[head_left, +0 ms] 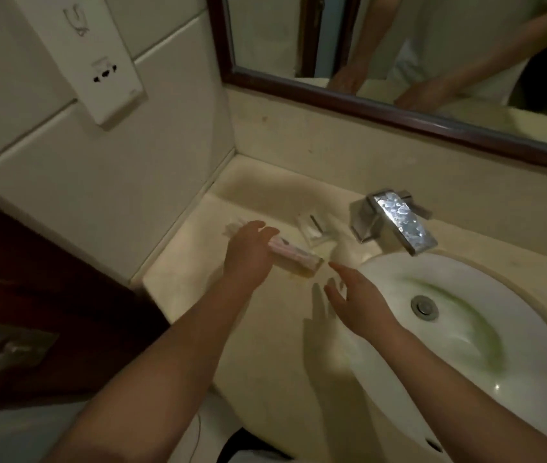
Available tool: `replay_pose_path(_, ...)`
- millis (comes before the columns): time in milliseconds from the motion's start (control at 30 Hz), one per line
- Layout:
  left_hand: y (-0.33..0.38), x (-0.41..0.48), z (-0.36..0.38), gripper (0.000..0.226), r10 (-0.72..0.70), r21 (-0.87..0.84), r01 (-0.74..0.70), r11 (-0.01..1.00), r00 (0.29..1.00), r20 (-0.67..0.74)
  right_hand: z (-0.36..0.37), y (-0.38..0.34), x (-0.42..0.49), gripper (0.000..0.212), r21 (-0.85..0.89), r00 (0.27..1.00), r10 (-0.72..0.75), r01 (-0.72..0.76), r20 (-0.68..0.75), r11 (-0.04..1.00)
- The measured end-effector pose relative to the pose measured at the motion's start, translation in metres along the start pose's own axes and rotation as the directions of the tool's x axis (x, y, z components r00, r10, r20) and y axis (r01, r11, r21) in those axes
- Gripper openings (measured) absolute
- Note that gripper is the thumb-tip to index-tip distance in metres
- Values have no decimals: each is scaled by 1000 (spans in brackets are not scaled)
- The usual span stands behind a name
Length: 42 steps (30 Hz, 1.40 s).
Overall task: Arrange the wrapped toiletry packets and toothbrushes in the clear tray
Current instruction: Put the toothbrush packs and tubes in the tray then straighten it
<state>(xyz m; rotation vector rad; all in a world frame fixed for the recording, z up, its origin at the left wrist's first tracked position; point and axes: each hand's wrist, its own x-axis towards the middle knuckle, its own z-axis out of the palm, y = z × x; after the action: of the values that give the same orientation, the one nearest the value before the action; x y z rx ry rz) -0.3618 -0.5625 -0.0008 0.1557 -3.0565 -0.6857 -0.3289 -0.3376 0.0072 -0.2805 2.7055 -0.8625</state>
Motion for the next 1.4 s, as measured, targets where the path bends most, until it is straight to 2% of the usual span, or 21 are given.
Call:
replay_pose_path(133, -11, 40, 17, 54, 45, 222, -96, 970, 974, 222, 0, -10, 20, 49, 3, 999, 19, -19, -41, 1000)
replay_pose_path(267, -20, 52, 22, 30, 141, 337, -211, 917, 965, 219, -5, -15, 41, 46, 61, 989, 76, -69, -127, 996)
replay_pose_path(333, -28, 50, 17, 25, 132, 327, -226, 918, 949, 286, -6, -19, 53, 43, 93, 984, 87, -73, -157, 993)
replay_pose_path(400, -38, 46, 9, 21, 105, 226, -185, 956, 940, 324, -8, -22, 67, 40, 112, 979, 104, -85, -177, 990)
replay_pose_path(467, -47, 38, -1, 19, 40, 94, -72, 993, 949, 312, -7, -24, 83, 38, 125, 973, 133, -111, -190, 986)
replay_pose_path(567, -53, 26, -14, 20, -103, -70, 127, 989, 954, 281, -1, -25, 112, 41, 122, 959, 204, -183, -197, 976)
replay_pose_path(633, -54, 19, -19, 28, -166, -213, 226, 951, 950, 265, 5, -25, 127, 49, 78, 947, 251, -240, -199, 968)
replay_pose_path(767, -53, 5, -26, 37, -165, -386, 261, 885, 950, 265, 20, -29, 142, 60, -89, 928, 314, -336, -200, 938)
replay_pose_path(867, -44, -1, -29, 36, -188, -513, 316, 798, 939, 288, 28, -26, 137, 48, 25, 905, 390, -391, -171, 920)
replay_pose_path(933, -36, -4, -30, 30, -202, -600, 355, 717, 929, 309, 31, -23, 124, 33, 52, 916, 383, -379, -119, 924)
replay_pose_path(1033, -10, -11, -30, 25, -150, -691, 357, 629, 927, 343, 24, -17, 87, 24, 193, 922, 383, -364, -65, 911)
replay_pose_path(1133, 27, -25, -30, 20, -68, -744, 336, 578, 928, 366, 8, -8, 32, 18, 369, 909, 407, -348, -92, 862)
replay_pose_path(1300, 98, -65, -21, 11, 132, -758, 242, 605, 909, 395, -26, 30, -92, 15, 577, 843, 519, -356, -142, 735)
replay_pose_path(1400, 153, -104, -5, 10, 252, -761, 212, 613, 861, 442, -36, 67, -171, 10, 680, 755, 628, -361, -188, 638)
